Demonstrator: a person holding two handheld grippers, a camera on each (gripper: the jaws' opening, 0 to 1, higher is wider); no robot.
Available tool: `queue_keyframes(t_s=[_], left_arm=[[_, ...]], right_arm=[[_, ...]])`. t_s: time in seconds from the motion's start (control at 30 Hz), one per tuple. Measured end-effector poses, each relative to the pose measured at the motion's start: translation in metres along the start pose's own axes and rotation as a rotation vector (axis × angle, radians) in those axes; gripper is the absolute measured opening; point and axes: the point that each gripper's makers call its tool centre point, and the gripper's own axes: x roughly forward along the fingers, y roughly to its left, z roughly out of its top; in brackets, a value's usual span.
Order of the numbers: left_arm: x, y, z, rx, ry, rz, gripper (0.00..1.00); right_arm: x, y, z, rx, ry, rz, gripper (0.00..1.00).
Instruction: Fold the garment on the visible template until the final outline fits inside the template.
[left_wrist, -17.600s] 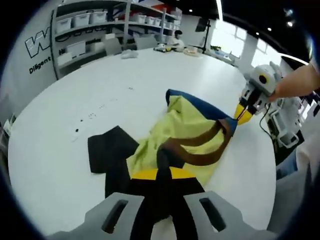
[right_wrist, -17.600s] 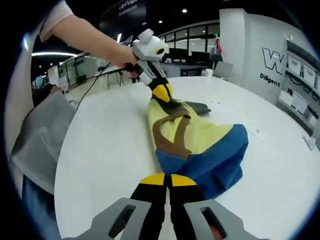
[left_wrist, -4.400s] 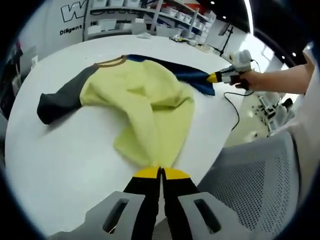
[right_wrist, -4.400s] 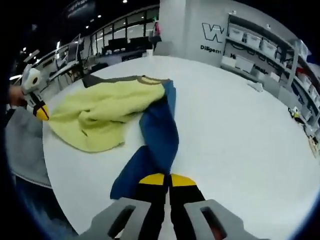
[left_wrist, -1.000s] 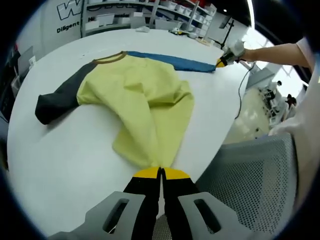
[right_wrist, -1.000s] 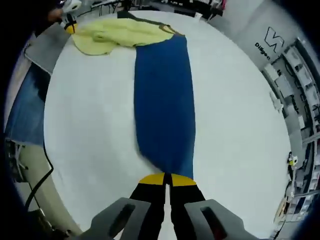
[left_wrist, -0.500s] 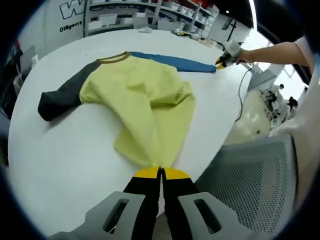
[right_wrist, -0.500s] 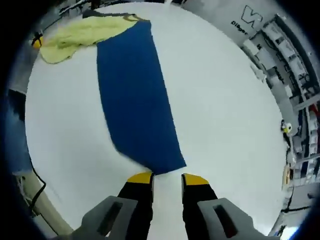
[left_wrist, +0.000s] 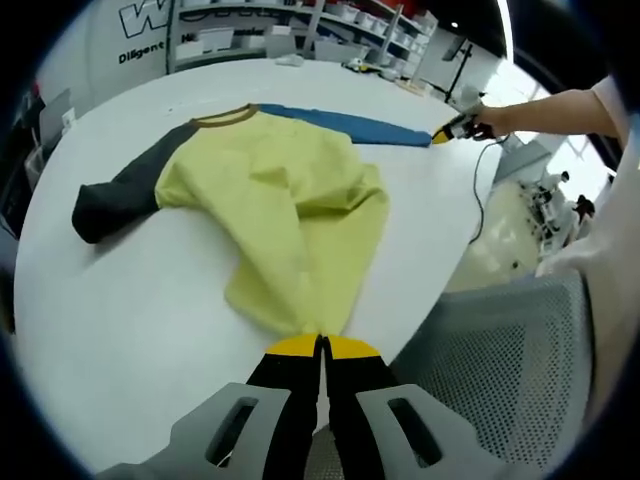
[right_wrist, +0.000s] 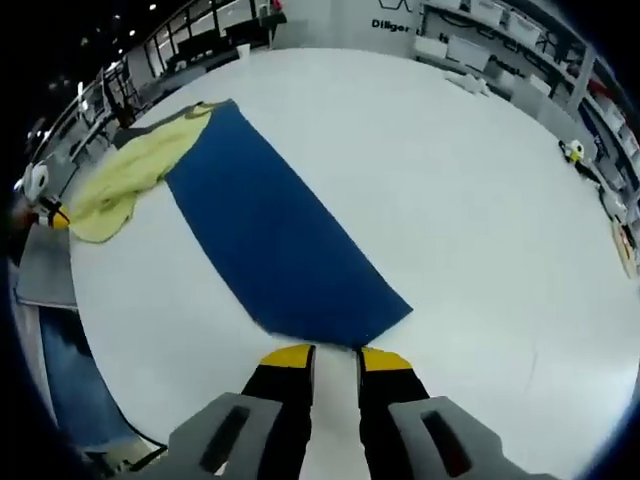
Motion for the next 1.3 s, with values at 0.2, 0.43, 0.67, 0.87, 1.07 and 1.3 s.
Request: queue_keyframes(t_s=[0.2, 0.43, 0.67, 0.87, 1.07, 1.3], left_arm=[[-0.001, 0.001, -0.001, -0.001, 0.001, 0.003, 0.0], [0.0, -0.002, -0.001, -0.001, 0.0, -0.003, 0.0], [0.0, -0.002, 0.0, -0.005, -0.004, -0.004, 0.0], [0.002, -0.005, 0.0, 0.0, -0.001, -0.01, 0.0], [0.002, -0.003, 0.0, -0.004, -0.002, -0.007, 0.0], [0.002, -0.004, -0.001, -0.004, -0.003, -0.007, 0.0]], right_arm=[[0.002, 0.011, 0.026, -0.033, -0.044, 0.02, 0.07], [0.011, 0.029, 0.056, -0.078, -0.076, 0.052, 0.08], [0.013, 0.016, 0.06, 0.023, -0.095, -0.012, 0.14], [0.025, 0.019, 0.061, 0.106, -0.093, -0.021, 0.22], [0.031, 0.024, 0.073, 0.152, -0.126, -0.045, 0.3], [0.029, 0.006, 0.061, 0.169, -0.065, -0.161, 0.0]])
